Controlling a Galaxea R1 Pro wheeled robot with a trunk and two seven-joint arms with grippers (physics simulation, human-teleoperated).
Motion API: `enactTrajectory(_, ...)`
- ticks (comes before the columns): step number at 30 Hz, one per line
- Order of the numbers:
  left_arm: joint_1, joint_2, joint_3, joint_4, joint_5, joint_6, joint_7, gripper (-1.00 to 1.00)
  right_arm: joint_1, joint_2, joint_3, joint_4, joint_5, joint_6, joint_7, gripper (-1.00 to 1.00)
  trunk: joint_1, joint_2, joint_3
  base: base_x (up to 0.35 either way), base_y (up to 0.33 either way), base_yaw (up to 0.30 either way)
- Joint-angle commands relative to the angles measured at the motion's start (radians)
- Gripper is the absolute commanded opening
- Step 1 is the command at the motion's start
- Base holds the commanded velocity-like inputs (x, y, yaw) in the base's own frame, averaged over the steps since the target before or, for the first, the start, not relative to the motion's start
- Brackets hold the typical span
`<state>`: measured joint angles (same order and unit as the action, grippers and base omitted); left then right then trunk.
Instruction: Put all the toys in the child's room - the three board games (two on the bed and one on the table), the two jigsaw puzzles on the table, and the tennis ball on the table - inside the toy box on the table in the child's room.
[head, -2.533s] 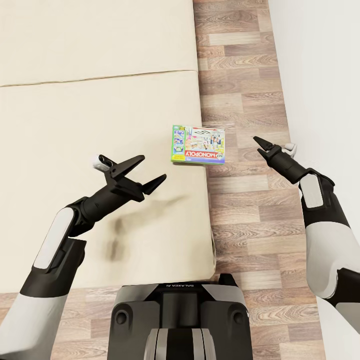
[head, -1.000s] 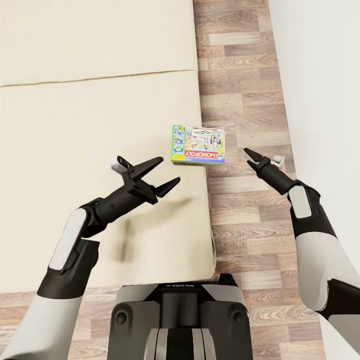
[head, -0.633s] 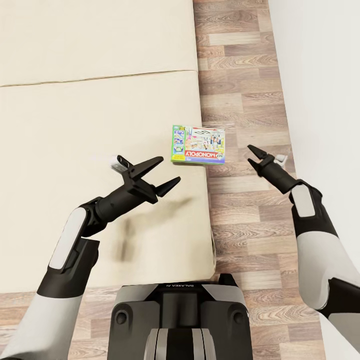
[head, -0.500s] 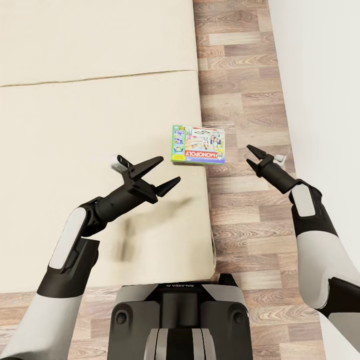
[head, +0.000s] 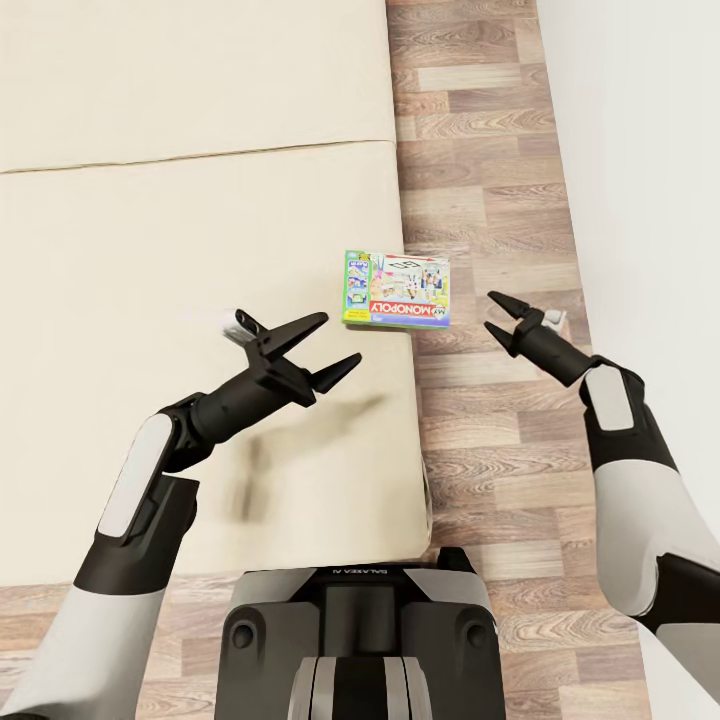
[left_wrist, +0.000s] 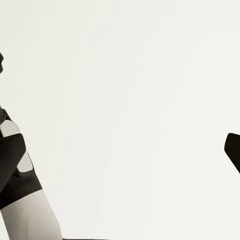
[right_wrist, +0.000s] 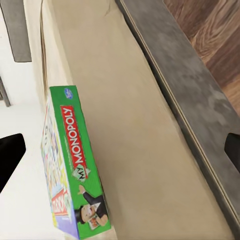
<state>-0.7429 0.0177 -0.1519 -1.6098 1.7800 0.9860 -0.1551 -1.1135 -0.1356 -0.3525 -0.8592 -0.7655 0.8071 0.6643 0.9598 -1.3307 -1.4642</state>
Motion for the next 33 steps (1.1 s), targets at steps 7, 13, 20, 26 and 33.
enactTrajectory(7,-0.002,0.0,-0.001,0.001,-0.008,0.0,-0.004,1.0,-0.001,-0.001,-0.002,-0.022,-0.003,0.044,0.003,1.0,0.0,0.0,0.0,0.0,0.0,0.0)
enactTrajectory(13,-0.002,-0.001,-0.001,0.001,-0.009,0.0,-0.002,1.0,0.003,0.0,-0.002,-0.032,-0.004,0.055,0.008,1.0,0.0,0.0,0.0,0.0,0.0,0.0)
enactTrajectory(20,-0.002,-0.002,-0.002,0.001,-0.009,0.0,-0.001,1.0,0.007,0.001,0.0,-0.044,-0.004,0.061,0.02,1.0,0.0,0.0,0.0,0.0,0.0,0.0)
enactTrajectory(26,-0.003,-0.002,-0.003,0.001,-0.009,0.0,0.0,1.0,0.01,0.002,0.002,-0.049,-0.004,0.063,0.025,1.0,0.0,0.0,0.0,0.0,0.0,0.0)
enactTrajectory(33,-0.004,-0.002,-0.003,0.001,-0.009,0.0,0.001,1.0,0.011,0.002,0.002,-0.052,-0.003,0.064,0.028,1.0,0.0,0.0,0.0,0.0,0.0,0.05)
